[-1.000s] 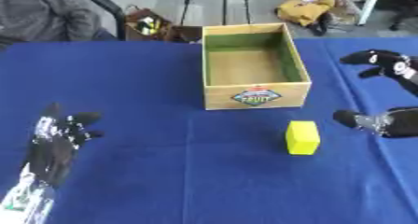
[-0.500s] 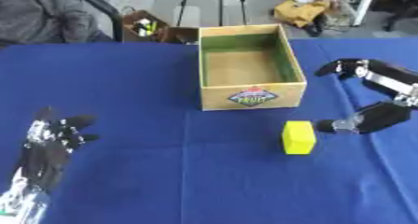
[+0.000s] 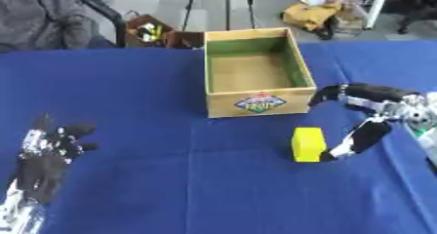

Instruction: Pick up objects on the table and place them in the box.

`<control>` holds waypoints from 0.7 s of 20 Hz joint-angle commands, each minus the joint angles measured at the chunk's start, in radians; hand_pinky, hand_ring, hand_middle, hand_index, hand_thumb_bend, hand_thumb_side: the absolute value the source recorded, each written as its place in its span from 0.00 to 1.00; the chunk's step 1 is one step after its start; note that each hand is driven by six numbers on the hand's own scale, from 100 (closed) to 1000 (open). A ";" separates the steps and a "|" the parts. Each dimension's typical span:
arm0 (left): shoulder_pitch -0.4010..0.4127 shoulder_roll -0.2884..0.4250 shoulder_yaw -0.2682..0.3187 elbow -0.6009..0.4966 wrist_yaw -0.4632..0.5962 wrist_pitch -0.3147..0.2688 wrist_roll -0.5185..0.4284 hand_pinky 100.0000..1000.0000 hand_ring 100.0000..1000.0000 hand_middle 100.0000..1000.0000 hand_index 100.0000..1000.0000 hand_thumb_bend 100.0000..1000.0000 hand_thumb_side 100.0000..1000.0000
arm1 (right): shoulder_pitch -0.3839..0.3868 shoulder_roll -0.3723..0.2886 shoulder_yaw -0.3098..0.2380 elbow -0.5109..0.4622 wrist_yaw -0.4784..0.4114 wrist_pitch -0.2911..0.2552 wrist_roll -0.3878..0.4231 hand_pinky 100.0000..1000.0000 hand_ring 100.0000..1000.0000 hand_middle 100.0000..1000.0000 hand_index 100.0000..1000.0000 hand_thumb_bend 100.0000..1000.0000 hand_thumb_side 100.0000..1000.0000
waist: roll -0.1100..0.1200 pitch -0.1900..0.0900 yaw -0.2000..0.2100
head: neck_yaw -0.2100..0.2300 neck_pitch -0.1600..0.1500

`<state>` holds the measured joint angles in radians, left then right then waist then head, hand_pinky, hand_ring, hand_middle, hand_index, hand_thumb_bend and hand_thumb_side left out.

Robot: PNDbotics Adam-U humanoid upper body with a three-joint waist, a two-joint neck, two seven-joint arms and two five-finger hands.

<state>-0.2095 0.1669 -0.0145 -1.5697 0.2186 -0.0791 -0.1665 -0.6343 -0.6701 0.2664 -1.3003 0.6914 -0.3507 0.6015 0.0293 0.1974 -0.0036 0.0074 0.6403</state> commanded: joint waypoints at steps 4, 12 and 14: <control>-0.007 0.017 -0.004 -0.015 -0.003 -0.001 -0.004 0.70 0.87 0.68 0.62 0.28 1.00 | -0.026 -0.001 0.000 0.019 0.050 -0.033 -0.011 0.88 0.91 0.85 0.87 0.64 0.40 | -0.004 -0.018 0.001 | -0.003 -0.010; -0.007 0.017 -0.003 -0.014 -0.003 -0.001 -0.004 0.70 0.87 0.68 0.62 0.28 1.00 | -0.032 0.013 0.004 0.037 0.054 -0.033 -0.034 0.86 0.86 0.71 0.75 0.56 0.43 | -0.004 -0.020 0.002 | -0.003 -0.010; -0.007 0.017 -0.003 -0.014 -0.002 -0.001 -0.003 0.70 0.87 0.68 0.62 0.28 1.00 | -0.030 0.017 0.010 0.039 0.058 -0.036 -0.033 0.86 0.85 0.70 0.74 0.55 0.43 | -0.004 -0.020 0.003 | -0.003 -0.011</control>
<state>-0.2095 0.1669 -0.0145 -1.5697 0.2186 -0.0791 -0.1666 -0.6441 -0.6369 0.2801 -1.2583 0.7400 -0.3852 0.5731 0.0283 0.1950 -0.0014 0.0067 0.6398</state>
